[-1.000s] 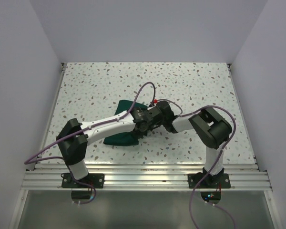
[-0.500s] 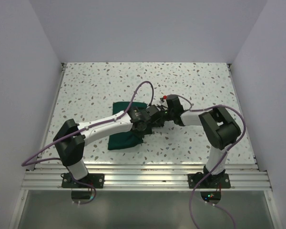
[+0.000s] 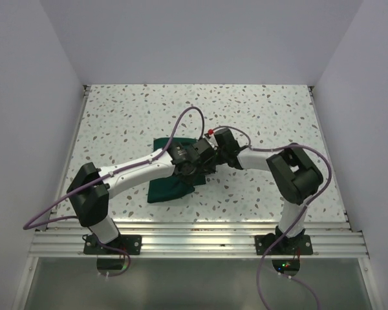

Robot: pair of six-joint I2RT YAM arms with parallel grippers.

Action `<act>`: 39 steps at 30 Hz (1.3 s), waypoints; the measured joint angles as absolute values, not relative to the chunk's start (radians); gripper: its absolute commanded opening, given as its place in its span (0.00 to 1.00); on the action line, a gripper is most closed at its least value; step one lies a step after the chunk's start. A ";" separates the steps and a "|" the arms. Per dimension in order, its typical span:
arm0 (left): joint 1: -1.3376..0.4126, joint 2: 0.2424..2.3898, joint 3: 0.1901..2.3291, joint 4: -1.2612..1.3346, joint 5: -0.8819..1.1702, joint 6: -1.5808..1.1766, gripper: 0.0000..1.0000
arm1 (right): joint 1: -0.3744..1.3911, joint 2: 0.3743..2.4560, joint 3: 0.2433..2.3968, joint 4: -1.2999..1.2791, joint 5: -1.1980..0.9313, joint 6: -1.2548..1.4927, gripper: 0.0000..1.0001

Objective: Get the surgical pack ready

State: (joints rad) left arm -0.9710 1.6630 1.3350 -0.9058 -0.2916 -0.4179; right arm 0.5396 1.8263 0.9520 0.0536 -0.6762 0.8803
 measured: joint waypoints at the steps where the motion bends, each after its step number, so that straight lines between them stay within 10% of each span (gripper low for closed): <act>1: -0.971 1.663 1.335 -0.906 -0.289 -0.418 0.00 | 0.561 1.843 0.961 0.083 -0.676 0.903 0.11; 16: -0.950 1.662 1.315 -0.886 -0.273 -0.401 0.00 | 0.585 2.048 1.073 0.350 -0.748 1.092 0.22; 24: -0.962 1.655 1.287 -0.852 -0.218 -0.423 0.57 | 0.527 1.987 1.072 0.205 -0.753 0.975 0.27; 39: -0.882 1.784 1.662 -0.997 -0.318 -0.494 0.76 | 0.390 1.832 1.073 -0.107 -0.720 0.822 0.48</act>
State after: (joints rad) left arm -0.8822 1.7836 1.6623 -0.9974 -0.3180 -0.4938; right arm 0.3897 1.8320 1.0733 -0.1070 -0.7197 0.8215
